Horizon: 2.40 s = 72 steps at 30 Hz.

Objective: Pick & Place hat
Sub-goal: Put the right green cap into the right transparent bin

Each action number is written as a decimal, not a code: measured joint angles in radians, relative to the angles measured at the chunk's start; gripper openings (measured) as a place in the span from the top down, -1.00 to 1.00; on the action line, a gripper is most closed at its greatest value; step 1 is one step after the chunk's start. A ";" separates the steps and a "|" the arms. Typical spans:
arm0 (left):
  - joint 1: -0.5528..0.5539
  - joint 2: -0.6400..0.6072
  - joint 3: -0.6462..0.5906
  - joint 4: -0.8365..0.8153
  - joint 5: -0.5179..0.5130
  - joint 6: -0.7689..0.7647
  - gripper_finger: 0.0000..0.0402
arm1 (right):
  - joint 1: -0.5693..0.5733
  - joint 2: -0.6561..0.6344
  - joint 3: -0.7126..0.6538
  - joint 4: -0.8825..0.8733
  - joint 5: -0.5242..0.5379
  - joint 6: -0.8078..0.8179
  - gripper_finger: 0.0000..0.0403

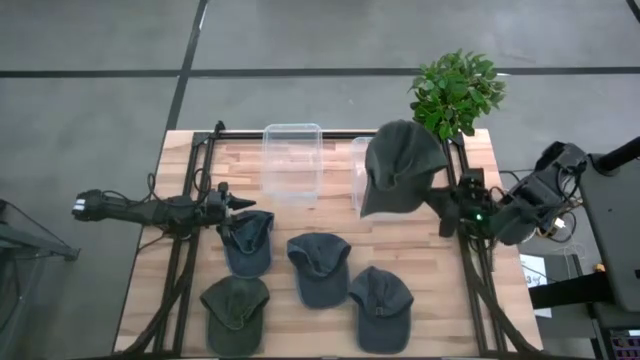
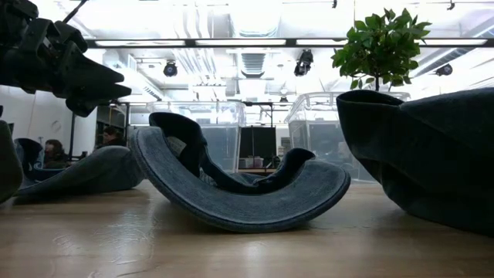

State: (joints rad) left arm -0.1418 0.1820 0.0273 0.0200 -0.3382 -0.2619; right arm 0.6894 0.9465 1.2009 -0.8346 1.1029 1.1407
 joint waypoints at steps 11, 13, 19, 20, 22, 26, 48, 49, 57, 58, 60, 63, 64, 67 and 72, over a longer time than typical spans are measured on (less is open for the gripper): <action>0.000 0.000 0.000 0.002 0.000 0.000 0.07 | -0.165 0.097 0.153 -0.549 -0.135 0.330 0.94; 0.000 0.000 0.000 0.002 0.000 0.000 0.07 | -0.198 0.089 0.148 -0.545 -0.140 0.306 0.94; 0.000 0.000 0.000 0.002 0.000 0.000 0.07 | -0.304 0.058 0.114 -0.544 -0.225 0.265 0.94; 0.000 0.000 0.000 0.002 0.000 0.000 0.07 | -0.320 0.055 0.108 -0.540 -0.239 0.253 0.94; 0.000 0.000 0.000 0.002 0.000 0.001 0.07 | -0.351 0.056 0.101 -0.533 -0.266 0.234 0.94; 0.000 0.000 0.000 0.002 0.000 0.001 0.07 | -0.414 0.068 0.090 -0.463 -0.303 0.164 0.94; 0.000 0.000 0.000 0.002 0.000 0.001 0.07 | -0.766 0.192 -0.033 -0.263 -0.561 -0.018 0.94; 0.000 0.000 0.000 0.002 0.000 0.001 0.07 | -0.770 0.192 -0.050 -0.239 -0.581 -0.017 0.94; 0.000 0.000 0.000 0.001 0.000 0.001 0.07 | -0.778 0.183 -0.173 -0.179 -0.637 0.065 0.94; 0.000 0.000 0.000 0.001 0.000 0.001 0.07 | -0.778 0.176 -0.181 -0.178 -0.637 0.079 0.94; 0.000 0.000 0.000 0.001 0.000 0.001 0.07 | -0.778 0.161 -0.195 -0.178 -0.647 0.098 0.94; 0.000 0.000 0.000 0.001 0.000 0.004 0.07 | -0.778 0.155 -0.209 -0.178 -0.664 0.114 0.94; 0.000 0.000 0.000 0.001 0.000 0.009 0.07 | -0.778 0.154 -0.210 -0.178 -0.665 0.114 0.94; 0.000 0.000 0.000 0.001 0.000 0.033 0.07 | -0.778 0.153 -0.210 -0.175 -0.661 0.113 0.94; 0.000 0.000 0.000 0.001 0.000 0.045 0.07 | -0.778 0.154 -0.212 -0.175 -0.666 0.098 0.93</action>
State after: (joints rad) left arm -0.1418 0.1822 0.0273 0.0212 -0.3382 -0.2165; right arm -0.0891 1.1004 0.9890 -1.0097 0.4366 1.2385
